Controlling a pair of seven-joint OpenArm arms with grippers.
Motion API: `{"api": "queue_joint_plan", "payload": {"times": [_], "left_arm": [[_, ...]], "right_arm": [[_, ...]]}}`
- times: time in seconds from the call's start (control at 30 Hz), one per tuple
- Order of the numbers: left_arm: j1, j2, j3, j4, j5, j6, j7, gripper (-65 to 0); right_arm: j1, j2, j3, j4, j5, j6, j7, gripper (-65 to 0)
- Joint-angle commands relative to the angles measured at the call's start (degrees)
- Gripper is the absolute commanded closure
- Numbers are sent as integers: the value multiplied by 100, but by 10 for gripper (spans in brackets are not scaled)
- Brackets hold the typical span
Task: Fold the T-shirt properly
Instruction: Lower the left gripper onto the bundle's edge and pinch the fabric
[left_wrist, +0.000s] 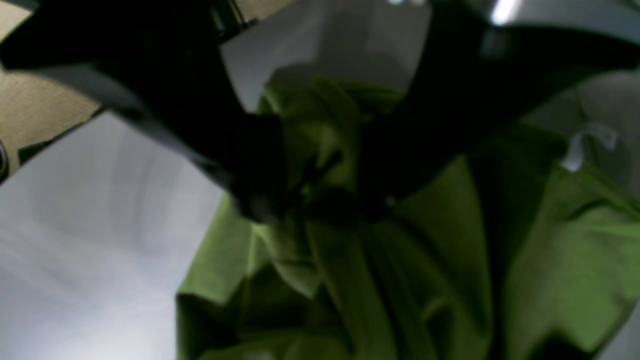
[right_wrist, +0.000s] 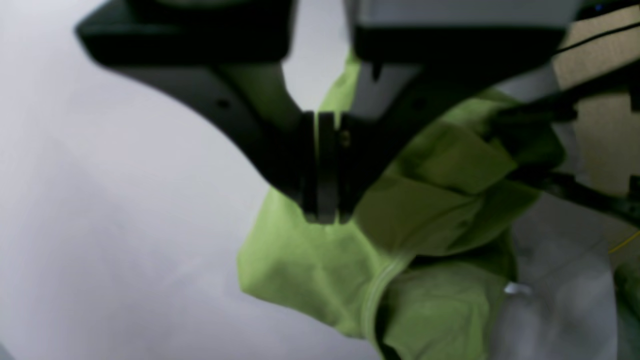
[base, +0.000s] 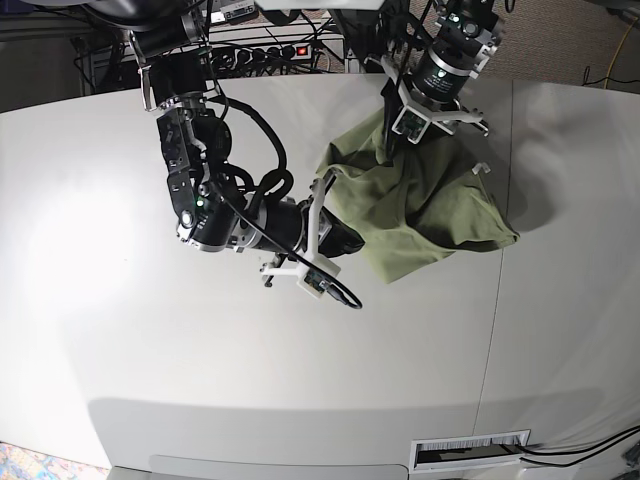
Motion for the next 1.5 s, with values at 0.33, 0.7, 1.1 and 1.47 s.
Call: {"api": "queue_joint_plan", "payload": {"times": [0.33, 0.7, 1.1, 1.47], "left_arm": [[63, -184, 61, 1165, 796, 0, 267, 0], [592, -1298, 837, 1631, 1453, -52, 518, 0], [339, -1528, 1047, 562, 1464, -199, -70, 0], [188, -1493, 1045, 1744, 1965, 350, 940, -170]], "right_arm": [[129, -13, 17, 96, 48, 8, 151, -2], [127, -13, 17, 96, -59, 8, 144, -2], [129, -17, 15, 96, 291, 8, -44, -2], [133, -116, 15, 96, -616, 8, 1012, -2]]}}
